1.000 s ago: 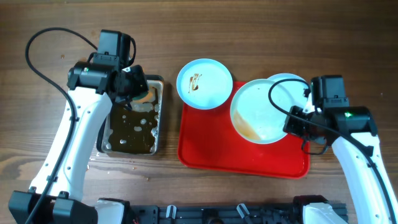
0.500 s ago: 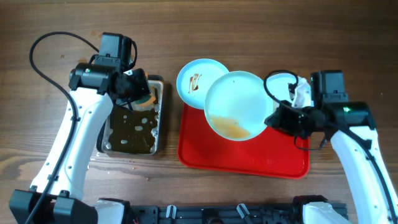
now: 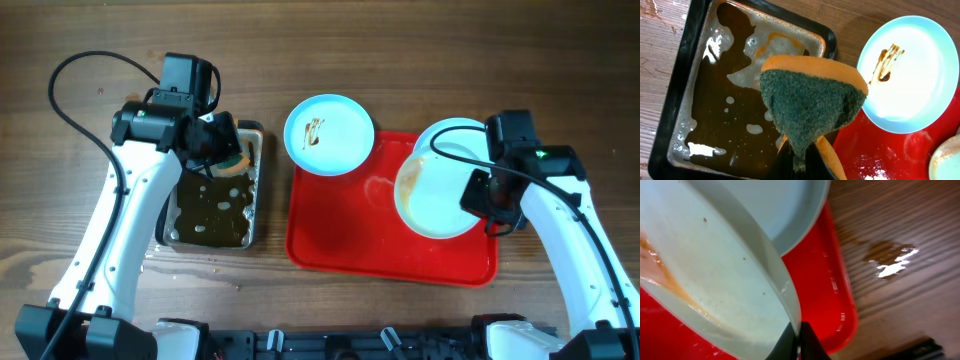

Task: Clean dirty plates on tray and stack at the side
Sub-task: 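Lift the scrubbed plate with the right gripper and carry it right, then set the plate down on the table right of the red tray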

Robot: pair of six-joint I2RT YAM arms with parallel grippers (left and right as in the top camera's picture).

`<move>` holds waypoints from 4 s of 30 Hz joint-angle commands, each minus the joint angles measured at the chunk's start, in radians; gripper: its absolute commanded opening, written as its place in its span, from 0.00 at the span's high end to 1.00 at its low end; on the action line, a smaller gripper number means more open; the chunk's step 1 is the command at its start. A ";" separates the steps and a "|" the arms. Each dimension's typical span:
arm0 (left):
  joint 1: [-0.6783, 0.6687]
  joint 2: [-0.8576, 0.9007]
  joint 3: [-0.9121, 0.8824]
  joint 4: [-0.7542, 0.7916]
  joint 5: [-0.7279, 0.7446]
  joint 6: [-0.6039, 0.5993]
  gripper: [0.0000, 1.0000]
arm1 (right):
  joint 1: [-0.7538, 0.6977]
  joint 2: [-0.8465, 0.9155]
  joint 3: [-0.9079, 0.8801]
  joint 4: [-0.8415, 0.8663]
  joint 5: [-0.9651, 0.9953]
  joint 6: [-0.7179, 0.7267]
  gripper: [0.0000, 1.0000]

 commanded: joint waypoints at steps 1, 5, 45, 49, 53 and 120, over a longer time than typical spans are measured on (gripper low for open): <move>0.003 0.004 -0.021 0.000 0.008 0.021 0.96 | 0.004 0.003 0.008 -0.016 0.124 0.046 0.96; 0.003 0.005 -0.052 0.019 0.008 0.021 0.96 | 0.005 0.003 0.010 -0.019 0.140 0.063 0.96; 0.003 0.006 -0.151 0.096 0.039 0.021 0.96 | 0.619 0.010 0.289 0.037 0.878 -0.148 0.96; 0.003 0.006 -0.151 0.098 0.039 0.021 0.96 | 0.619 0.010 0.289 0.174 0.944 -0.393 0.96; 0.003 0.006 -0.151 0.102 0.039 0.021 0.96 | 0.621 0.010 0.289 0.368 0.974 -0.748 0.96; 0.003 0.029 -0.164 0.120 -0.025 0.043 0.96 | -0.770 0.532 0.368 0.303 -0.259 -0.048 0.43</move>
